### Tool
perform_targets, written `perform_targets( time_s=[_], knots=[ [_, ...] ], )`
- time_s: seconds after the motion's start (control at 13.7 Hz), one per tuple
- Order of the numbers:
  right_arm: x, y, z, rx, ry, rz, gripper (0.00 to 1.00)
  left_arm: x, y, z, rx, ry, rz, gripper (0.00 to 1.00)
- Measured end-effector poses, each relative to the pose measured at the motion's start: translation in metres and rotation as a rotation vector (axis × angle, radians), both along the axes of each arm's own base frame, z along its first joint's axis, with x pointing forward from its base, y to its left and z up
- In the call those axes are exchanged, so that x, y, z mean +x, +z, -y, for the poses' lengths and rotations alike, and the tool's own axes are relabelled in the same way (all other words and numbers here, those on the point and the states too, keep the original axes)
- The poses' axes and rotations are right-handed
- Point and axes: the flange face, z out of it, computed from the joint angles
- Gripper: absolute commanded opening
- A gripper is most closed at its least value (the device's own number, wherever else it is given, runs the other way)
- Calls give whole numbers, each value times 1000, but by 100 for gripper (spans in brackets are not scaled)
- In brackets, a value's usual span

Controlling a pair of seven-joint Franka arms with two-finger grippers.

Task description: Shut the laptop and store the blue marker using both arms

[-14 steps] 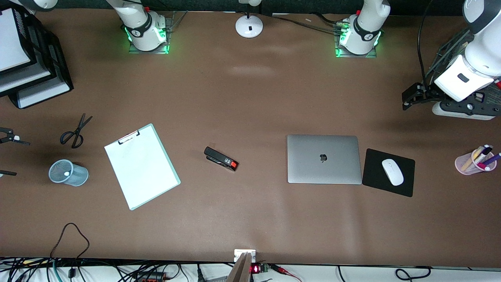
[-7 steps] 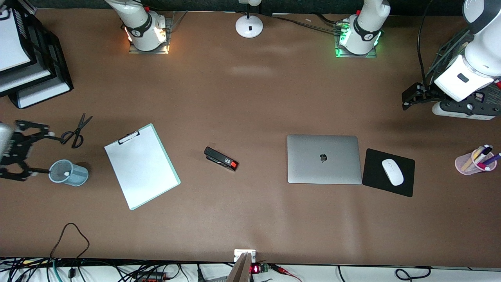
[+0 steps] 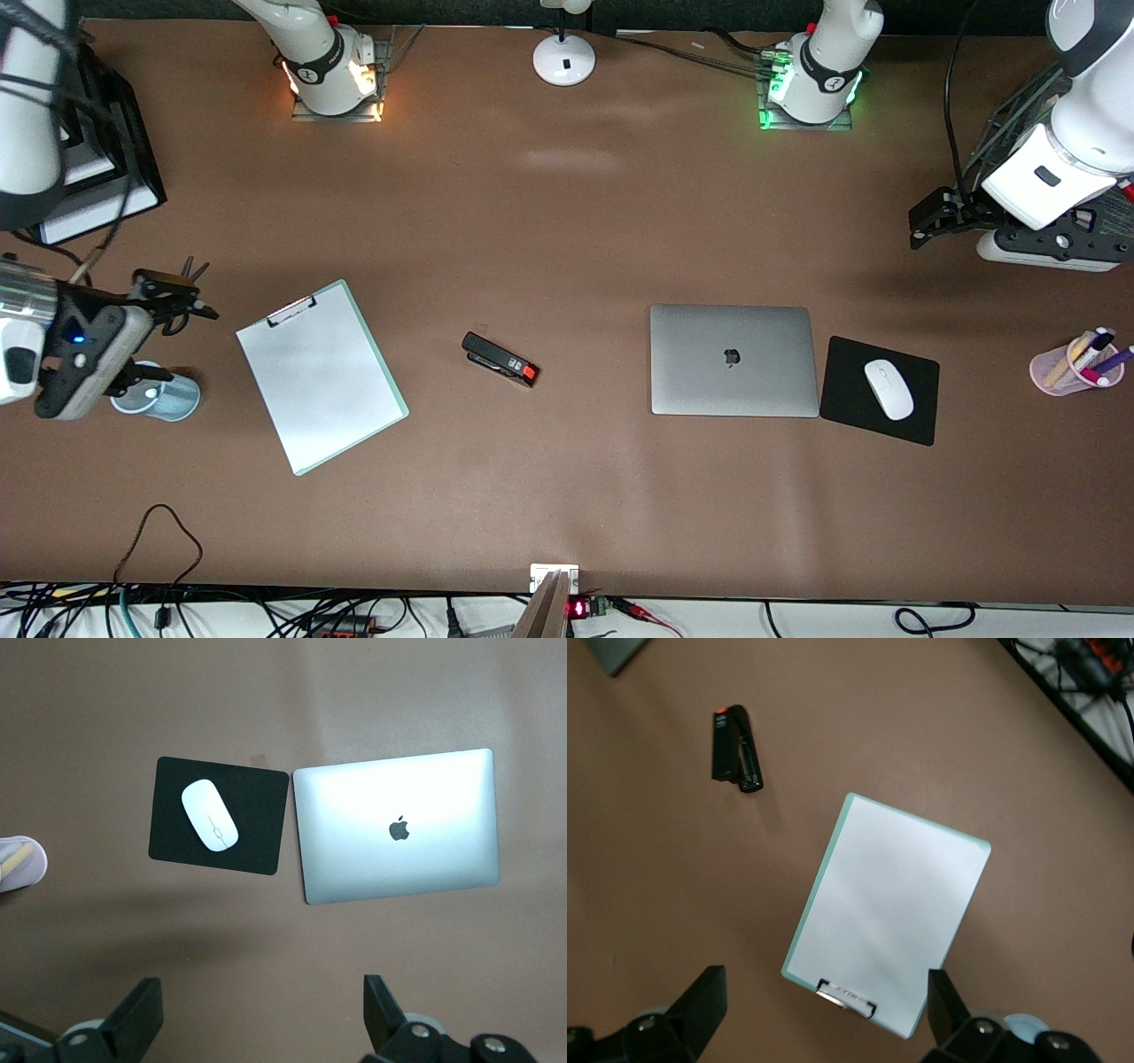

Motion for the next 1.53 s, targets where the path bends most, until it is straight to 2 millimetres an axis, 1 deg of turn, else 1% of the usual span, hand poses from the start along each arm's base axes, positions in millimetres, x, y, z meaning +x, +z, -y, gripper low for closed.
perform_targets(
  time_s=[0.15, 0.22, 0.29, 0.44, 0.66, 0.8, 0.87, 0.95, 1.02, 1.09, 1.16, 1.24, 1.31, 1.38, 1.53],
  knots=[
    [-8, 0, -22, -60, -142, -36, 100, 0, 0, 0, 0, 0, 0, 100],
    [-12, -3, -28, -87, -229, -52, 100, 0, 0, 1, 0, -1, 2, 100],
    [-16, -8, -32, -108, -306, -59, 100, 1, 1, 1, -1, -1, 6, 100],
    [-24, -26, -33, -163, -428, -73, 100, 3, 4, 3, -1, -4, 14, 100],
    [-37, -63, -27, -240, -623, -140, 100, 6, 6, 3, -2, -4, 21, 100],
    [-41, -82, -19, -289, -710, -171, 100, 7, 5, 3, -2, -3, 19, 100],
    [-42, -87, -10, -313, -741, -174, 100, 7, 5, 3, -2, -3, 19, 100],
    [-43, -87, 7, -322, -774, -174, 100, 7, 5, 3, -2, -3, 19, 100],
    [-44, -82, 32, -316, -813, -165, 100, 8, 5, 3, -2, -2, 19, 100],
    [-46, -71, 59, -302, -857, -149, 100, 8, 5, 2, -2, -1, 19, 100],
    [-50, -57, 82, -288, -888, -132, 100, 8, 5, 1, -2, 1, 19, 100],
    [-54, -41, 99, -275, -909, -112, 100, 8, 5, 0, -2, 2, 19, 100],
    [-60, -24, 108, -263, -921, -91, 100, 8, 5, -1, -2, 4, 19, 100],
    [-66, -8, 111, -256, -918, -78, 100, 8, 5, -1, -2, 5, 18, 100],
    [-79, 14, 110, -253, -868, -83, 100, 8, 4, -2, -2, 6, 16, 100]
  ],
)
